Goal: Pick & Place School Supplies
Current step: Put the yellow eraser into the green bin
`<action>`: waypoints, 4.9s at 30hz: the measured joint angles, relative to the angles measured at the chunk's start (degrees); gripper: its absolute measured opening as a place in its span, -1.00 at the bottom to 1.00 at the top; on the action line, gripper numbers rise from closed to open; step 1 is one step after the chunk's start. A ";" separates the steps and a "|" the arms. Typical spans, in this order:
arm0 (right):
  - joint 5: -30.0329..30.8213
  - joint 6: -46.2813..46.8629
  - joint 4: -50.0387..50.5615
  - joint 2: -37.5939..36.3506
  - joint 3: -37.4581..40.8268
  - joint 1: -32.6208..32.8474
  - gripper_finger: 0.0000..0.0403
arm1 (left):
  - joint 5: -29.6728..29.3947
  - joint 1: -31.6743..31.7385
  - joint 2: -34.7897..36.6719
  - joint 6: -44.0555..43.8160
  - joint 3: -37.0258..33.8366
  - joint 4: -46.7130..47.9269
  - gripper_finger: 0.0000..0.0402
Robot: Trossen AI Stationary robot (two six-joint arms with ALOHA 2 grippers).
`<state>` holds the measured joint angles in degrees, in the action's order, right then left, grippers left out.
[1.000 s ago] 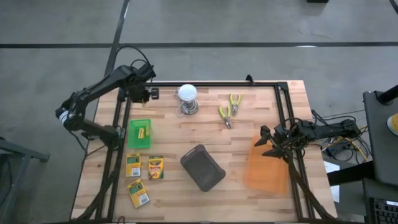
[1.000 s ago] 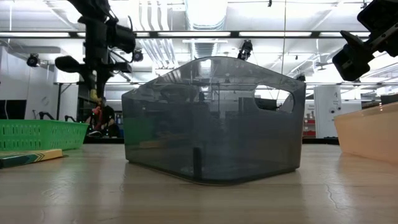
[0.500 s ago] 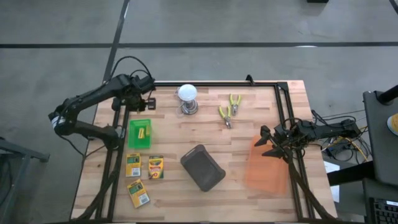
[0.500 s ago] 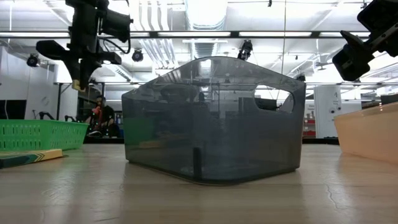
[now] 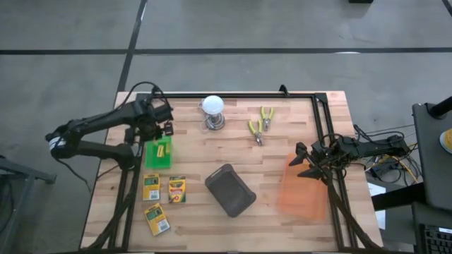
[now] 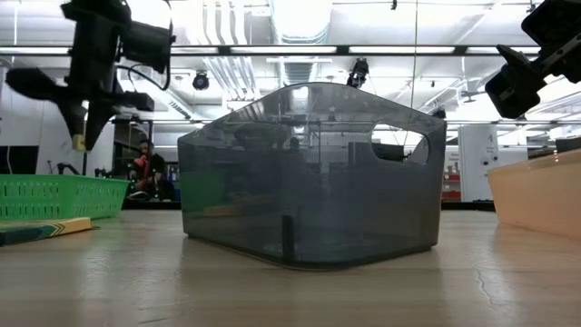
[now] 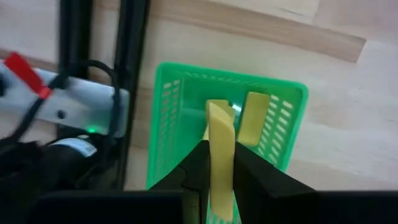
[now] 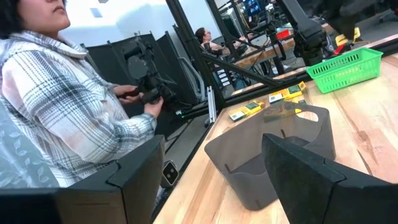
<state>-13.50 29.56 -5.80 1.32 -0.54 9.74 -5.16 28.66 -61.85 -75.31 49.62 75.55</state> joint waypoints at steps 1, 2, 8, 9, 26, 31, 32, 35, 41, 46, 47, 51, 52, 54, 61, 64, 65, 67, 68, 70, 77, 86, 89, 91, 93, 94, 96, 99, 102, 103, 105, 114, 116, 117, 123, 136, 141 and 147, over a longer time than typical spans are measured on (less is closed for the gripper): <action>0.00 0.00 0.01 0.00 0.00 0.00 0.30 | 0.01 -0.53 0.66 -0.44 -1.28 -1.35 -0.73; -0.02 0.00 0.00 -0.01 0.00 0.00 0.29 | 0.01 -1.09 1.31 -0.84 -2.61 -2.75 -0.73; 0.00 0.00 0.01 -0.01 0.00 0.00 0.31 | 0.11 -2.90 3.37 -1.34 -10.23 -8.77 -0.72; -0.02 0.00 0.00 -0.02 0.00 0.00 0.32 | 0.09 -2.90 3.46 -1.30 -10.96 -9.52 -0.72; 0.00 0.00 0.01 0.00 0.00 0.00 0.31 | -3.87 -2.90 3.37 7.08 -12.88 -11.13 -0.72; 0.00 0.00 0.01 0.00 0.00 0.00 0.33 | -4.97 -2.90 3.37 11.76 -10.99 -11.06 -0.72; -0.01 0.00 0.00 0.00 0.00 0.00 0.33 | -5.06 -2.90 3.37 12.54 -10.72 -11.03 -0.72; 0.00 0.00 0.02 -0.02 0.00 0.02 0.31 | -5.13 -2.90 3.37 15.17 -10.53 -10.65 -0.72; 0.00 0.00 0.00 0.00 0.00 0.00 0.29 | -5.04 -2.90 3.37 22.23 -10.66 -10.65 -0.72; 0.00 0.00 0.02 0.00 0.00 0.02 0.31 | -4.77 -2.90 3.37 24.65 -11.84 -10.76 -0.72; 0.00 0.00 0.00 0.00 0.00 0.00 0.32 | -4.40 -2.90 3.37 24.75 -12.37 -10.96 -0.72; 0.00 0.00 0.00 0.00 0.00 0.00 0.33 | -3.33 -2.93 3.37 27.37 -14.56 -13.71 -0.72; -0.01 0.00 0.01 -0.01 0.00 0.00 0.32 | -3.33 -2.93 3.37 28.10 -15.05 -14.57 -0.72; 0.00 0.00 0.02 -0.02 0.00 0.01 0.31 | -3.31 -2.93 3.37 29.45 -16.01 -16.03 -0.72; -0.01 0.00 0.01 0.00 0.00 0.00 0.28 | -2.02 -2.97 3.37 29.88 -19.03 -17.99 -0.72; 0.00 0.00 0.00 -0.01 0.00 0.01 0.28 | -1.83 -2.97 3.39 30.23 -19.99 -19.28 -0.72; -0.02 0.00 0.02 0.00 0.00 0.02 0.28 | -1.85 -2.97 3.41 30.34 -20.23 -19.59 -0.72; 0.00 0.00 0.00 0.00 0.00 0.00 0.28 | -1.80 -2.97 3.46 30.55 -20.71 -20.12 -0.72; -0.01 0.00 0.00 0.00 0.00 0.02 0.28 | -1.82 -2.96 3.47 30.55 -20.84 -20.18 -0.72; -0.01 0.00 0.01 -0.01 0.00 0.00 0.29 | -1.78 -2.95 3.55 30.55 -20.85 -20.45 -0.72; -0.02 0.00 0.00 0.00 0.00 0.00 0.33 | -1.75 -2.95 4.06 30.67 -21.14 -20.70 -0.72; -0.01 0.00 0.02 -0.01 0.00 0.00 0.29 | -1.36 -2.90 4.09 31.70 -21.62 -20.69 -0.72; -0.01 0.00 0.02 0.00 0.00 0.02 0.30 | -1.37 -2.93 4.09 31.70 -21.68 -20.67 -0.72; 0.00 0.00 0.00 0.00 0.00 0.02 0.31 | -1.39 -2.93 4.09 31.71 -21.70 -21.09 -0.72; 0.00 0.00 0.00 -0.02 0.00 0.00 0.32 | -1.41 -2.93 4.09 31.69 -21.75 -21.58 -0.72; -0.02 0.00 0.00 -0.02 0.00 0.02 0.33 | -1.41 -2.93 4.09 31.69 -21.78 -21.57 -0.72; 0.00 0.00 0.00 0.00 0.00 0.01 0.33 | -1.41 -2.93 4.09 31.66 -21.81 -21.70 -0.72; -0.01 0.00 0.00 -0.01 0.00 0.01 0.32 | -1.43 -2.93 4.09 31.63 -21.81 -21.83 -0.72; -0.02 0.00 0.00 0.00 0.00 0.01 0.30 | -1.43 -2.93 4.09 31.56 -21.81 -22.08 -0.72; -0.02 0.00 0.00 -0.02 0.00 0.02 0.30 | -1.43 -2.93 4.09 31.48 -21.81 -22.06 -0.72; 0.00 0.00 0.01 -0.02 0.00 0.00 0.29 | -1.43 -2.97 4.09 31.41 -21.81 -22.08 -0.72; -0.02 0.00 0.00 -0.01 0.00 0.01 0.33 | -0.93 -2.95 4.11 31.34 -21.81 -22.57 -0.60; -0.02 0.00 0.00 -0.01 0.00 0.01 0.32 | -0.83 -2.95 4.11 31.34 -21.81 -22.56 -0.56; -0.01 0.00 0.01 -0.01 0.00 0.01 0.32 | -0.81 -2.95 4.11 31.34 -21.81 -22.60 -0.54; 0.00 0.00 0.00 0.00 0.00 0.02 0.29 | -0.36 -2.95 4.11 31.34 -21.81 -23.02 -0.48; -0.01 0.00 0.00 -0.01 0.00 0.00 0.32 | 0.41 -2.93 4.13 31.04 -21.62 -23.00 -0.46; 0.00 0.00 0.01 0.00 0.00 0.00 0.29 | 0.52 -2.93 4.13 30.93 -21.03 -22.94 -0.44; 0.00 0.00 0.01 -0.01 0.00 0.02 0.31 | 0.58 -2.93 4.13 30.44 -20.94 -22.80 -0.35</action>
<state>-13.50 29.56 -5.79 1.31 -0.54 9.76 -4.58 25.74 -57.71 -44.86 28.69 52.75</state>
